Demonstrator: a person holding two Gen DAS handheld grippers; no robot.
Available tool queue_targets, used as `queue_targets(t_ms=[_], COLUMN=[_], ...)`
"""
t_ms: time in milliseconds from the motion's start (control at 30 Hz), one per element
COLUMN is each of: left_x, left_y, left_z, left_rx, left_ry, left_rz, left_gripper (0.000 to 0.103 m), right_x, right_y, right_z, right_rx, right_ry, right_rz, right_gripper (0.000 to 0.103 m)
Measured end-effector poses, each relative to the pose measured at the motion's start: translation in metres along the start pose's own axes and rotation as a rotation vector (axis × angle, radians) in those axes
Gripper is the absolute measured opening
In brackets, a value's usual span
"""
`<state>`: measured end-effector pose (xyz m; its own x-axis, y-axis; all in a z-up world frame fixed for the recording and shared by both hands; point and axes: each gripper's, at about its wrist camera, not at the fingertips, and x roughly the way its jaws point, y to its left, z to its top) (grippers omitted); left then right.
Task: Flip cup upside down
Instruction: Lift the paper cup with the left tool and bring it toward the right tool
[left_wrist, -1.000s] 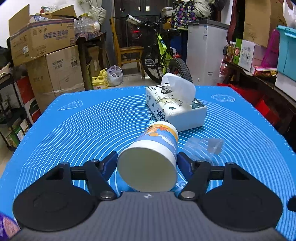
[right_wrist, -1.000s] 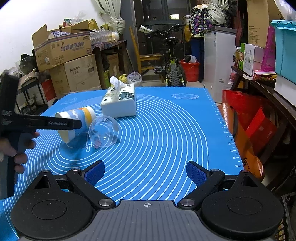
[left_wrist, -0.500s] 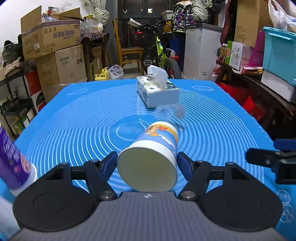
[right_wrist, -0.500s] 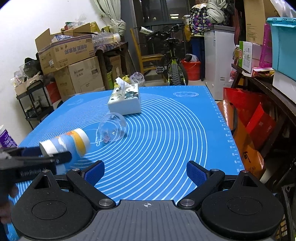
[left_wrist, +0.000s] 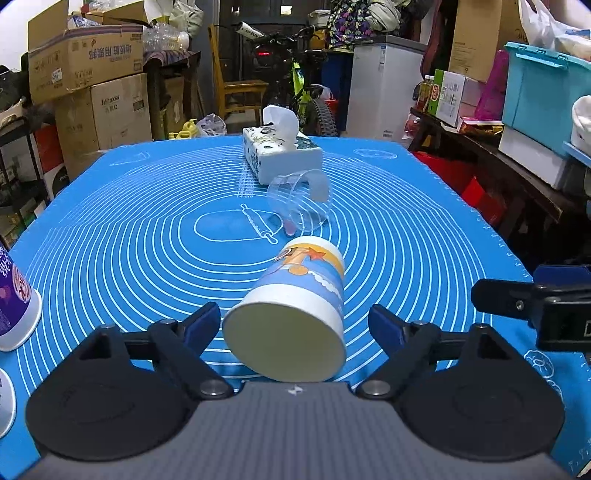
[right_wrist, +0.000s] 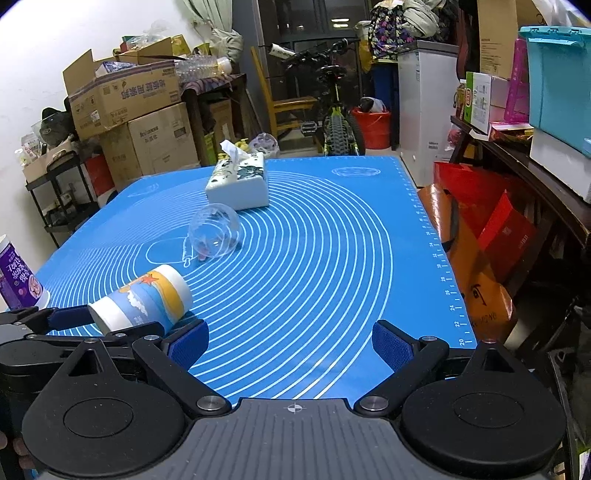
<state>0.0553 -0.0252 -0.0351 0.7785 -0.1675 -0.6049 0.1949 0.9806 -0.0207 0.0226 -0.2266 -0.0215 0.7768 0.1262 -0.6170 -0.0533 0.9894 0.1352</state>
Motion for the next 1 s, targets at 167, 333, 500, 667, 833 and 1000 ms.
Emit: queue_targets(t_ms=[167, 333, 500, 667, 833, 1000], left_x=[0.001, 0.002, -0.004, -0.011, -0.015, -0.027], left_y=[-0.004, -0.001, 0.001, 0.0, 0.001, 0.003], left_z=[-0.001, -0.001, 0.0, 0.003, 0.004, 0.007], left_rx=[0.024, 0.017, 0.016, 0.016, 0.008, -0.018], left_ry=[-0.001, 0.003, -0.013, -0.024, -0.028, -0.051], left_rz=[0.008, 0.013, -0.002, -0.025, -0.031, -0.035], left_gripper=[0.095, 0.095, 0.096, 0.096, 0.096, 0.096], right_x=[0.0, -0.001, -0.001, -0.002, -0.006, -0.013], right_y=[0.001, 0.005, 0.004, 0.007, 0.008, 0.009], right_z=[0.0, 0.001, 0.003, 0.003, 0.003, 0.007], right_rx=[-0.009, -0.014, -0.014, -0.02, -0.018, -0.015], right_ry=[0.0, 0.006, 0.005, 0.003, -0.003, -0.013], right_rz=[0.005, 0.005, 0.004, 0.005, 0.004, 0.009], right_gripper=[0.095, 0.095, 0.095, 0.095, 0.095, 0.095])
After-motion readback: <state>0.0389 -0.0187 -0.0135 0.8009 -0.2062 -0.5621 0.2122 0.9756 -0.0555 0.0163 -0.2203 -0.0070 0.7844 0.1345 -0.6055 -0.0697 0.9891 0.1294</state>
